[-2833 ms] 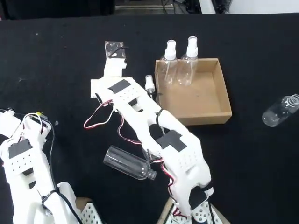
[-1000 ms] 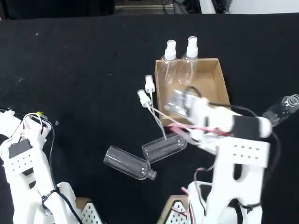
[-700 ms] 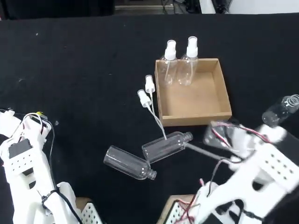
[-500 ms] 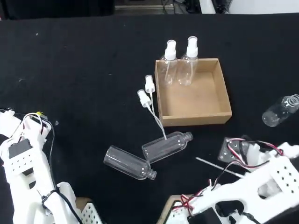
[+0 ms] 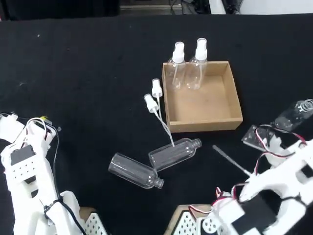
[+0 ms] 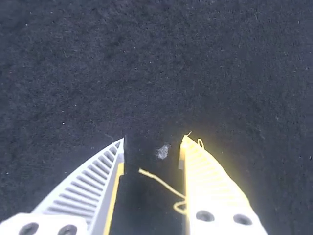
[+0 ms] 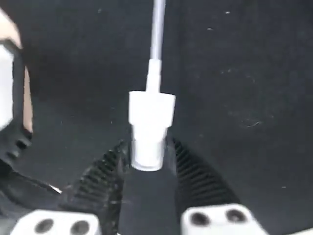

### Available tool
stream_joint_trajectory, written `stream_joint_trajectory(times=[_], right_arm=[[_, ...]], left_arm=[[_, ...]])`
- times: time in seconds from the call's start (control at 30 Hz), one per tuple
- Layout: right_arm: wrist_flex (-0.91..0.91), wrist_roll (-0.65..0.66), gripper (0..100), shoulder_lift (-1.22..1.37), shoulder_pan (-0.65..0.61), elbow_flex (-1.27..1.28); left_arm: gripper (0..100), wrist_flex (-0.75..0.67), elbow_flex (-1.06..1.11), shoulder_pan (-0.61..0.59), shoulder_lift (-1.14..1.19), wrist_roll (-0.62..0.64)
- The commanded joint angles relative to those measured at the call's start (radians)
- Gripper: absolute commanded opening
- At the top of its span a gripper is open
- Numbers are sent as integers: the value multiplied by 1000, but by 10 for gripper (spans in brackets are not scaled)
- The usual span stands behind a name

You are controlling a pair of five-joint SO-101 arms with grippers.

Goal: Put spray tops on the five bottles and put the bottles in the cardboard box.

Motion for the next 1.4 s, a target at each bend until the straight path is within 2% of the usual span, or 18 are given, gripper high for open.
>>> stream_joint_trajectory(times=[0.0,0.17,0.27,0.4,0.47,0.57,0.63,0.7,0.9,0.97,1.13,1.37], right_arm=[[-11,-74,227,39,-25,-73],[-6,-176,230,53,-29,-73],[-3,-319,230,53,-29,-82],[2,-727,224,61,-18,-140],[17,-950,186,62,-2,-162],[63,-1169,110,62,-2,-170],[94,-1158,89,64,-25,-162],[124,-1122,90,64,-40,-140],[94,-1105,90,64,-63,-51],[75,-1106,90,64,-60,-18],[66,-1165,92,62,-44,31],[-58,-1313,205,64,-12,50]], left_arm=[[184,-21,-48,15,-18,3],[184,-21,-48,16,-18,3],[184,-21,-48,16,-18,3],[184,-21,-48,16,-18,3],[184,-21,-48,16,-18,3],[184,-21,-48,18,-18,3],[184,-18,-48,35,-18,0],[184,-15,-48,94,-18,-58],[184,-15,5,430,-18,-379],[182,-14,33,533,-18,-436],[181,-12,61,664,-18,-448],[182,26,70,777,-18,-453]])
